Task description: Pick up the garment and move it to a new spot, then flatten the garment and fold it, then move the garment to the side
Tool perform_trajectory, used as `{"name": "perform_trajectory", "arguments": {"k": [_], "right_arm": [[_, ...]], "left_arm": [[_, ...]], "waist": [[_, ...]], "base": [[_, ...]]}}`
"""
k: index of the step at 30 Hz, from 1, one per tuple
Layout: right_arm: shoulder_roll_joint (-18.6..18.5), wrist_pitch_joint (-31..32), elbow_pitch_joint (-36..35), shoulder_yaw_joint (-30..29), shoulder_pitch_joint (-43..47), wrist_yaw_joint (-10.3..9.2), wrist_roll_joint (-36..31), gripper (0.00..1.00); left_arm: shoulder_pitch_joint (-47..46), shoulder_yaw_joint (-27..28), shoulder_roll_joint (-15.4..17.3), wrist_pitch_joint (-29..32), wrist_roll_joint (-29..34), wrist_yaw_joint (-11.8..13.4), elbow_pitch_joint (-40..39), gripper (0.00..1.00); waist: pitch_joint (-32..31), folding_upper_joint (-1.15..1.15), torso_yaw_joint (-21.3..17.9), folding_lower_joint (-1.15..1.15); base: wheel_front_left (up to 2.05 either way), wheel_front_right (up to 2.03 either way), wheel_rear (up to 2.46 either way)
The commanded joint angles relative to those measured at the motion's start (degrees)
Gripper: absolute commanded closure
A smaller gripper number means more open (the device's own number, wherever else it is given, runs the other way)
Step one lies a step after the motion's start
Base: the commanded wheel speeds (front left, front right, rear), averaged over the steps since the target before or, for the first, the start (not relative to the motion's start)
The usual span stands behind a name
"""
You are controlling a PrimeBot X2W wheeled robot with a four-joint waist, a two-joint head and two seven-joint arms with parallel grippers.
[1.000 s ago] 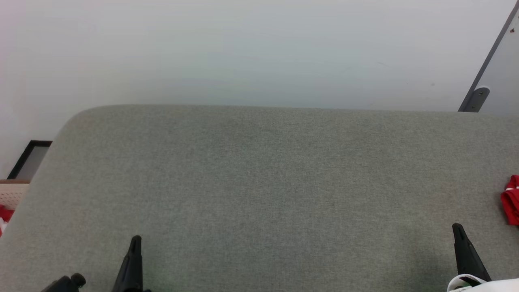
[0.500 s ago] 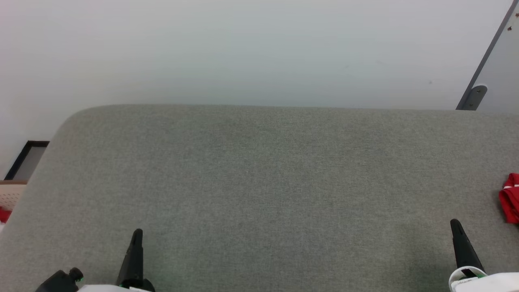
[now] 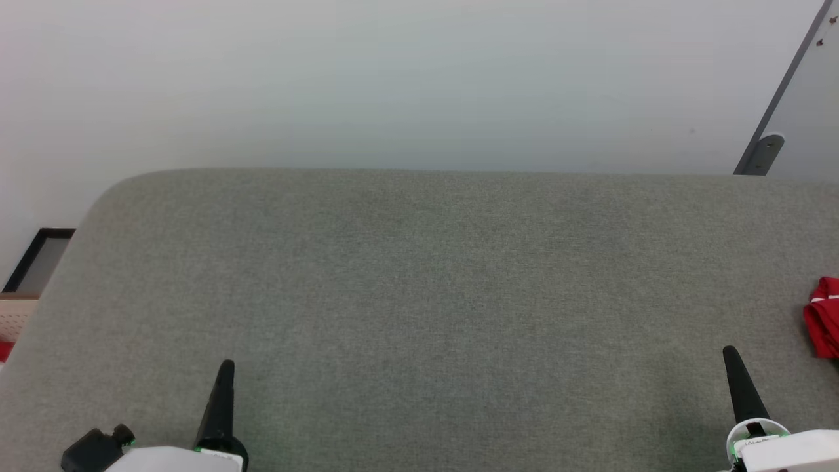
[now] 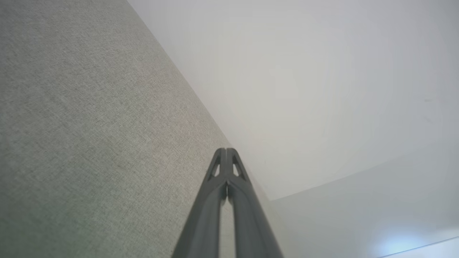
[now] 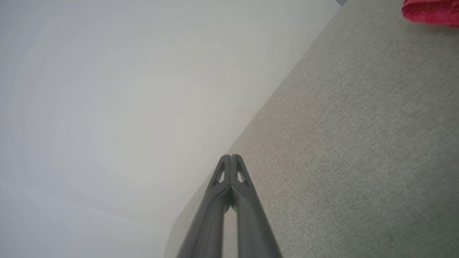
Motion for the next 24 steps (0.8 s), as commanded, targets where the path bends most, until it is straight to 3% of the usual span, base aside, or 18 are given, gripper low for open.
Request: {"name": "perform_trajectory", "arguments": {"k": [1, 24], "right_arm": [[-0.1, 0.3, -0.2, -0.2, -1.4, -0.04, 1.5, 1.00], [0.9, 3.0, 2.2, -0.8, -3.9, -0.05, 12.7, 1.00]], "left_arm": [[-1.1, 0.3, 0.1, 0.3, -1.5, 0.0, -0.3, 1.00], [-4.0, 1.2, -0.9, 3.8, -12.8, 0.0, 1.8, 1.00]], "waist": [[0.0, 0.00, 0.0, 0.00], [0.4, 0.00, -0.7, 0.00]], "base": [[0.00, 0.00, 0.00], [0.00, 0.00, 0.00]]}}
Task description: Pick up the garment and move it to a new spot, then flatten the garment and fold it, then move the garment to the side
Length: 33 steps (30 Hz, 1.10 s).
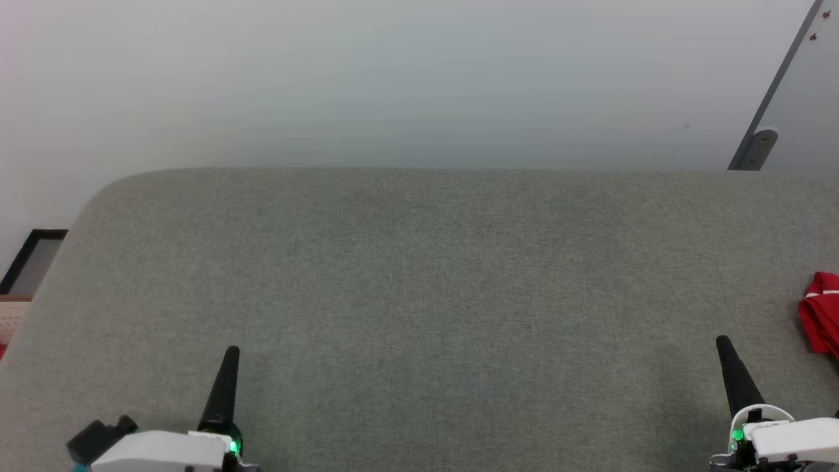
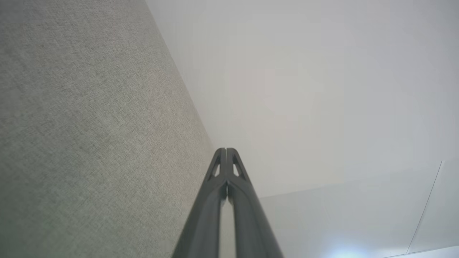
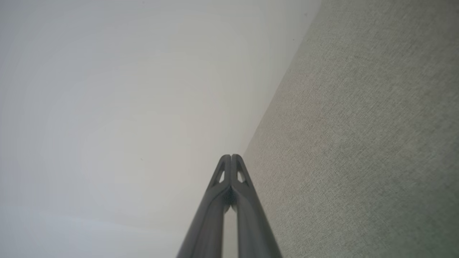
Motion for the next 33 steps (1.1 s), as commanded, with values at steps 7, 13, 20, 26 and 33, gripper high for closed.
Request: {"name": "perform_trajectory", "arguments": {"k": [7, 13, 20, 26, 33], "right_arm": [[0.4, 1.0, 0.5, -0.4, -1.9, -0.06, 3.9, 1.00], [0.6, 1.5, 1.0, -0.6, -2.3, -0.06, 5.9, 1.00], [0.8, 2.2, 1.6, -0.7, -2.8, -0.06, 8.6, 1.00], [1.0, 2.7, 2.1, -0.8, -3.3, -0.07, 10.9, 1.00], [1.2, 3.3, 2.6, -0.9, -3.8, -0.07, 13.3, 1.00]], "left_arm": [[-1.8, 0.5, -0.3, 1.2, -4.0, 0.0, 0.4, 1.00], [-2.3, 0.7, -0.5, 1.8, -6.0, 0.0, 0.8, 1.00], [-3.0, 0.9, -0.7, 2.7, -8.6, 0.0, 1.3, 1.00], [-3.5, 1.1, -1.0, 3.4, -10.9, 0.0, 1.7, 1.00], [-4.2, 1.4, -1.2, 4.3, -13.3, 0.0, 2.1, 1.00]], "waist": [[0.1, 0.00, -0.2, 0.00], [0.2, 0.00, -0.4, 0.00], [0.3, 0.00, -0.6, 0.00], [0.4, 0.00, -0.7, 0.00], [0.5, 0.00, -0.9, 0.00]], "base": [[0.00, 0.00, 0.00], [0.00, 0.00, 0.00], [0.00, 0.00, 0.00], [0.00, 0.00, 0.00], [0.00, 0.00, 0.00]]}}
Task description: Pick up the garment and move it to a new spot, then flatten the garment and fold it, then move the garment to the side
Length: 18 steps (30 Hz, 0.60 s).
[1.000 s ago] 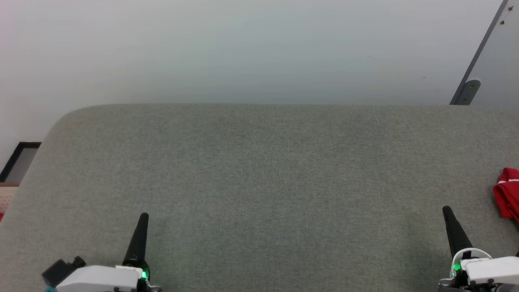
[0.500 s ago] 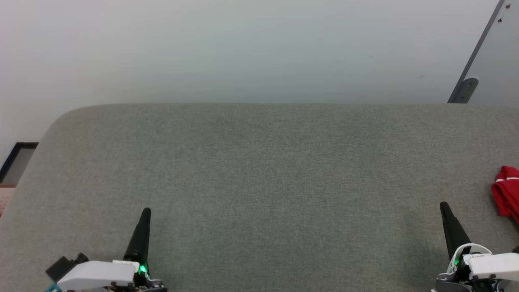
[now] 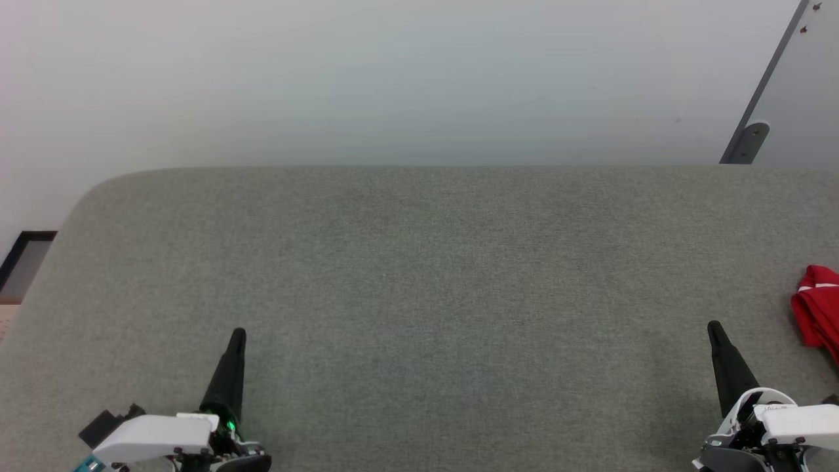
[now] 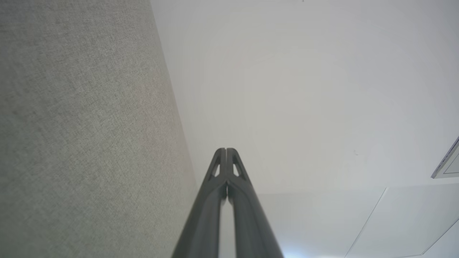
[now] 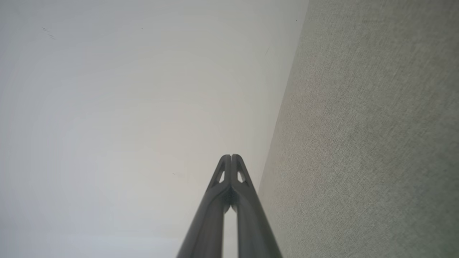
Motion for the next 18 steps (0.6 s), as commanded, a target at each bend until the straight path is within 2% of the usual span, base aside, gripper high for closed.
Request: {"name": "perform_trajectory", "arguments": {"k": [1, 9, 18], "right_arm": [[0.1, 0.2, 0.1, -0.2, -0.7, -0.05, 0.9, 1.00], [0.4, 0.9, 0.7, -0.3, -1.5, -0.06, 3.5, 1.00], [0.4, 0.9, 0.6, -0.3, -1.1, -0.06, 3.3, 1.00]], "left_arm": [[-0.9, 0.2, -0.1, 0.4, -0.8, 0.0, 0.1, 1.00], [-1.4, 0.4, -0.4, 1.2, -3.4, 0.0, 0.6, 1.00], [-1.4, 0.6, -0.5, 1.3, -3.1, 0.0, 0.6, 1.00]], "waist": [[0.0, 0.00, 0.0, 0.00], [0.1, 0.00, -0.3, 0.00], [0.1, 0.00, -0.3, 0.00]], "base": [[0.00, 0.00, 0.00], [0.00, 0.00, 0.00], [0.00, 0.00, 0.00]]}}
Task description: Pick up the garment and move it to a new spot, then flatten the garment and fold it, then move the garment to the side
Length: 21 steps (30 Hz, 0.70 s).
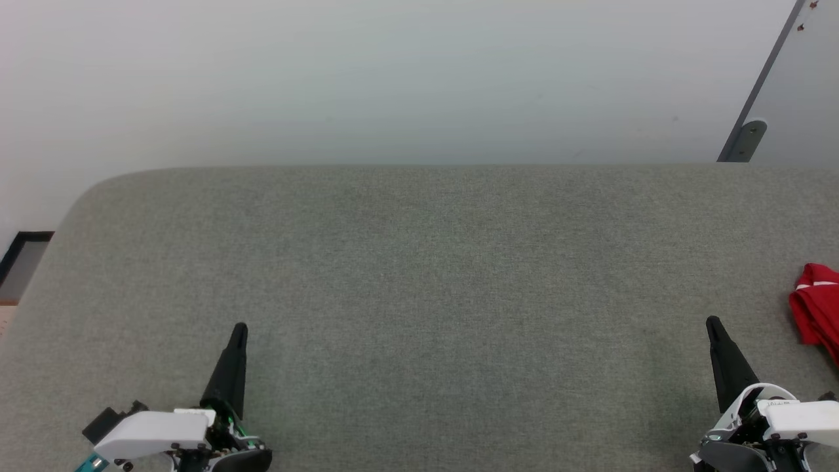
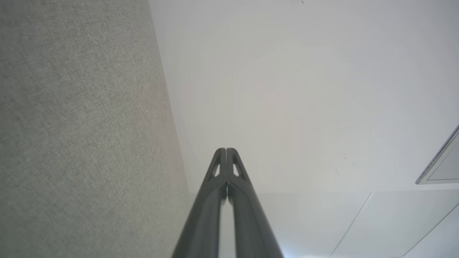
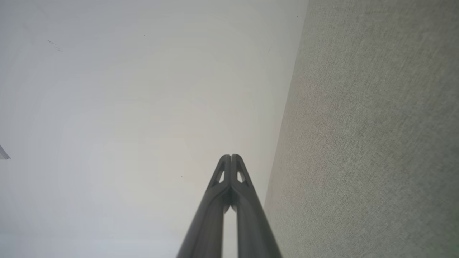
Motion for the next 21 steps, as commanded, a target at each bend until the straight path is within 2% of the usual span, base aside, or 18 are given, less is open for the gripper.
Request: {"name": "perform_trajectory", "arguments": {"k": [1, 21], "right_arm": [[0.2, 0.1, 0.0, -0.1, -0.2, -0.06, 0.0, 1.00], [0.2, 0.2, 0.0, -0.2, -0.2, -0.06, -0.1, 1.00]], "left_arm": [[-0.5, 0.1, -0.1, 0.1, 0.1, 0.0, 0.1, 1.00], [-0.6, 0.4, -0.3, 0.3, 0.4, 0.0, 0.1, 1.00]], "waist": [[0.0, 0.00, 0.0, 0.00], [0.0, 0.00, 0.0, 0.00]], "base": [[0.00, 0.00, 0.00], [0.00, 0.00, 0.00]]}}
